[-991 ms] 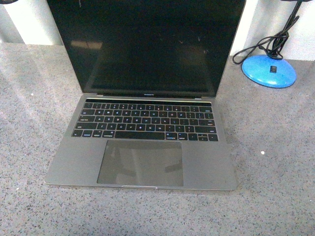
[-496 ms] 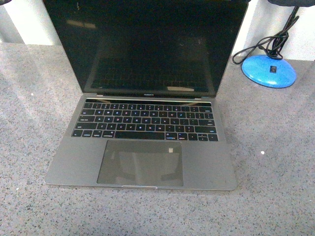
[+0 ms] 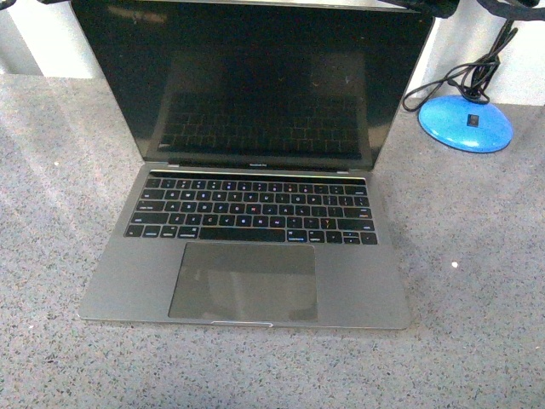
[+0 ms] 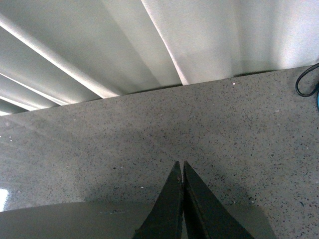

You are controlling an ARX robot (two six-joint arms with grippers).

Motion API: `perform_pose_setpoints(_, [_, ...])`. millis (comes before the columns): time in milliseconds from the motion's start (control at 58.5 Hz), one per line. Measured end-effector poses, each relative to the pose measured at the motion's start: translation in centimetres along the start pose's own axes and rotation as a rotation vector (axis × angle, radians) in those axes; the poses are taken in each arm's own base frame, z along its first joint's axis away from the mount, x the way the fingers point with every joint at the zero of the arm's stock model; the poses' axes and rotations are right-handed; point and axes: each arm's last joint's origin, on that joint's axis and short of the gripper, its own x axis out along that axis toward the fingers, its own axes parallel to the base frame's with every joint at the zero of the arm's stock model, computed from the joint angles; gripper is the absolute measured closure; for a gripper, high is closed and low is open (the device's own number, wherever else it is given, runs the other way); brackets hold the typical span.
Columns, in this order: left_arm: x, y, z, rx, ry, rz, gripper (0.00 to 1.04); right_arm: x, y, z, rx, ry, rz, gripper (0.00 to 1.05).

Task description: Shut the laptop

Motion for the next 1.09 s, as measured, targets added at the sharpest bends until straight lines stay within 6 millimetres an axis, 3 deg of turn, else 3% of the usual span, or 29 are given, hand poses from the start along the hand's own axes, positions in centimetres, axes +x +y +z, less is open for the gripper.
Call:
perform_pose_setpoints(291, [0.6,1.1,-2.8,-0.01,0.135,0.057,1.01,1.3,-1.4,-2.0,-0.008,0.144,-0.065,1.04])
perform_pose_setpoints(701, [0.2,1.2,-4.1,-0.019,0.177,0.045,1.01,1.1,-0.5,-4.0,-0.036,0.235,-0.035,1.04])
perform_pose_setpoints(1094, [-0.3,1.3,-5.3,-0.065,0.239,0.046,1.01,1.0,-0.9,-5.6,-0.013,0.282,-0.035,1.04])
